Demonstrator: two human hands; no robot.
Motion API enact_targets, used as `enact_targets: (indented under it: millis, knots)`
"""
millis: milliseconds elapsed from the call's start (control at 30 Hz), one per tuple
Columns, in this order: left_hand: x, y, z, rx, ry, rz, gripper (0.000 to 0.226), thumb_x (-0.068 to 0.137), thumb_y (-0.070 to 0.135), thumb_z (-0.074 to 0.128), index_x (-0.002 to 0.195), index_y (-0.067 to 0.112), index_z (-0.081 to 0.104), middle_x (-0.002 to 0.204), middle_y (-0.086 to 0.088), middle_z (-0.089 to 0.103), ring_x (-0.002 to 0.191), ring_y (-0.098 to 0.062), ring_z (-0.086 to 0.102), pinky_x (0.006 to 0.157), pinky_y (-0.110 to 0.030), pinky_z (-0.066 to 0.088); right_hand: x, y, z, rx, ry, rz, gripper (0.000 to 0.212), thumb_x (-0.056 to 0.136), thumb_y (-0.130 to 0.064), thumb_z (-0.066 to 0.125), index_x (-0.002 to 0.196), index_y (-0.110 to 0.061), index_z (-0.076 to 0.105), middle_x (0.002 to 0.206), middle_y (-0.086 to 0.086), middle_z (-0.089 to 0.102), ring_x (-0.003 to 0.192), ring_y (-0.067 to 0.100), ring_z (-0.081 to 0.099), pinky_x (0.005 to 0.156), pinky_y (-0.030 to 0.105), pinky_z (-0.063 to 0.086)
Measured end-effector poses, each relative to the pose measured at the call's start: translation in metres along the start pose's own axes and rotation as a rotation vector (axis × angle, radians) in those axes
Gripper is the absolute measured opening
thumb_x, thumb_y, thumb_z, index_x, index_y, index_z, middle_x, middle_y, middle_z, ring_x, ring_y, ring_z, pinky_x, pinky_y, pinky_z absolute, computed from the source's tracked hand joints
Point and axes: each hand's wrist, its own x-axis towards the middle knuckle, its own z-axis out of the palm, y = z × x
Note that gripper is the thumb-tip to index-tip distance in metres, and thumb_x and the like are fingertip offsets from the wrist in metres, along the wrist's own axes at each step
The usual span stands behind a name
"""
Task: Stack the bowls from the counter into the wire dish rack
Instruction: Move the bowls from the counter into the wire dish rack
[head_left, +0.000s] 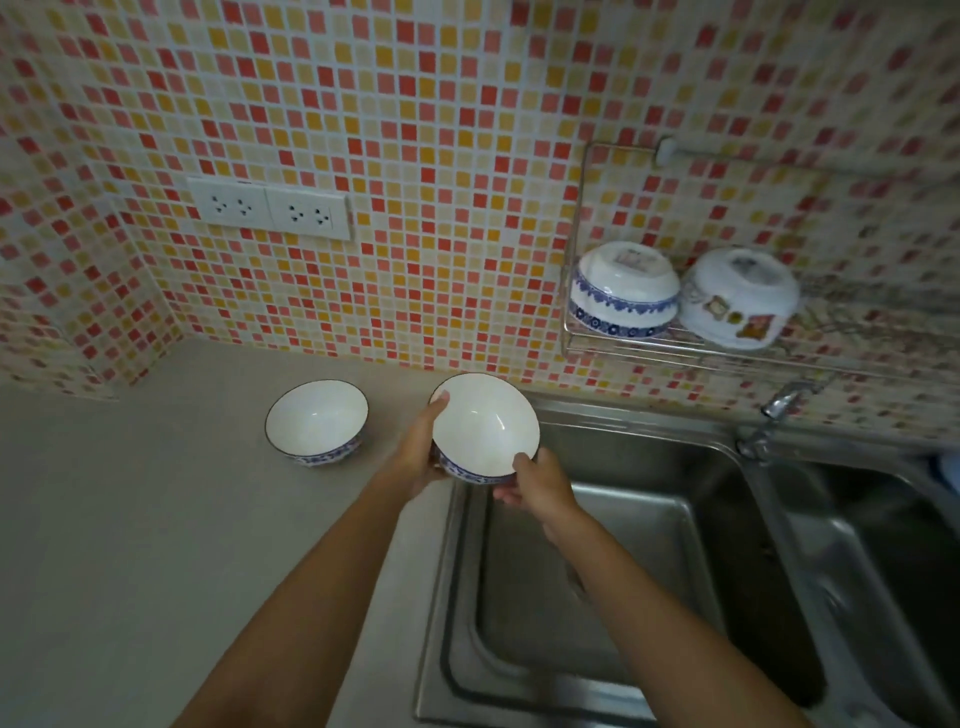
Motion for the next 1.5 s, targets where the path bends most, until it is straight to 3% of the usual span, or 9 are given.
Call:
enact_targets:
  millis: [233, 400, 533, 700, 800, 967, 1100, 1267, 1500]
  knots:
    - [-0.042, -0.003, 0.087, -0.12, 0.015, 0.213, 0.047, 0.096, 0.054, 0.036, 0.132, 0.027, 0.05, 0.118, -0.004, 0.065, 0.101, -0.025, 0.066, 0.081, -0.041, 0.058, -0.041, -0.006, -0.095, -0.03, -0.015, -0.168, 0.032, 0.099, -0.03, 0.049, 0.121, -0.008, 0.053, 0.102, 0.015, 0.07, 0.076, 0.024, 0.073, 0.067, 0.031, 0.06]
    - [-0.052, -0.016, 0.127, -0.167, 0.028, 0.234, 0.049, 0.09, 0.062, 0.041, 0.13, 0.036, 0.05, 0.122, -0.001, 0.066, 0.108, -0.029, 0.065, 0.083, -0.048, 0.057, -0.061, -0.019, -0.166, -0.196, 0.264, -0.433, 0.031, 0.096, -0.04, 0.046, 0.096, -0.019, 0.068, 0.093, 0.0, 0.071, 0.088, 0.019, 0.068, 0.08, 0.041, 0.058]
    - [-0.062, -0.003, 0.164, -0.161, -0.005, 0.265, 0.04, 0.093, 0.057, 0.039, 0.124, 0.036, 0.053, 0.111, 0.004, 0.069, 0.101, -0.023, 0.066, 0.074, -0.039, 0.058, -0.073, -0.051, -0.215, -0.22, 0.412, -0.606, 0.027, 0.1, -0.029, 0.047, 0.117, -0.017, 0.065, 0.095, -0.01, 0.066, 0.086, 0.006, 0.062, 0.074, 0.015, 0.045]
    - [-0.065, 0.024, 0.204, -0.079, -0.027, 0.364, 0.05, 0.09, 0.062, 0.039, 0.129, 0.034, 0.051, 0.119, 0.001, 0.067, 0.101, -0.022, 0.069, 0.076, -0.039, 0.06, -0.051, -0.079, -0.261, -0.33, 0.575, -0.734, 0.038, 0.1, -0.034, 0.045, 0.133, -0.017, 0.055, 0.124, -0.005, 0.063, 0.109, 0.012, 0.059, 0.095, 0.03, 0.048]
    - [-0.065, 0.042, 0.224, -0.036, -0.057, 0.381, 0.061, 0.081, 0.071, 0.04, 0.128, 0.034, 0.052, 0.121, -0.001, 0.066, 0.106, -0.027, 0.066, 0.084, -0.053, 0.056, -0.024, -0.082, -0.286, -0.555, 0.588, -0.726, 0.043, 0.1, -0.04, 0.041, 0.134, -0.016, 0.052, 0.137, 0.006, 0.057, 0.125, 0.027, 0.053, 0.104, 0.042, 0.044]
    - [-0.054, 0.073, 0.251, -0.005, -0.061, 0.433, 0.07, 0.071, 0.076, 0.041, 0.127, 0.036, 0.052, 0.122, -0.001, 0.064, 0.106, -0.027, 0.065, 0.084, -0.047, 0.058, 0.008, -0.07, -0.303, -0.956, 0.63, -0.652, 0.066, 0.101, -0.053, 0.016, 0.147, -0.01, 0.034, 0.156, 0.011, 0.033, 0.147, 0.026, 0.022, 0.119, 0.037, 0.004]
    - [-0.037, 0.098, 0.27, -0.007, -0.02, 0.477, 0.055, 0.087, 0.068, 0.035, 0.127, 0.034, 0.05, 0.119, -0.001, 0.062, 0.105, -0.026, 0.063, 0.083, -0.043, 0.058, 0.015, -0.063, -0.297, -1.031, 0.79, -0.696, 0.066, 0.102, -0.043, 0.011, 0.137, -0.002, 0.049, 0.143, 0.016, 0.05, 0.139, 0.029, 0.038, 0.119, 0.04, 0.012]
    - [-0.006, 0.136, 0.293, 0.049, 0.085, 0.494, 0.053, 0.088, 0.067, 0.038, 0.127, 0.032, 0.049, 0.127, -0.004, 0.056, 0.114, -0.033, 0.055, 0.091, -0.056, 0.051, 0.02, -0.062, -0.294, -1.106, 0.837, -0.66, 0.059, 0.1, -0.037, 0.02, 0.132, -0.001, 0.056, 0.136, 0.016, 0.057, 0.133, 0.028, 0.047, 0.118, 0.041, 0.014]
    - [0.035, 0.166, 0.33, 0.466, 0.24, 0.884, 0.06, 0.09, 0.063, 0.038, 0.139, 0.028, 0.04, 0.139, -0.007, 0.046, 0.119, -0.027, 0.05, 0.091, -0.042, 0.046, 0.024, -0.059, -0.293, -1.102, 0.869, -0.671, 0.058, 0.1, -0.037, 0.023, 0.133, 0.0, 0.054, 0.138, 0.017, 0.054, 0.135, 0.029, 0.045, 0.117, 0.046, 0.017]
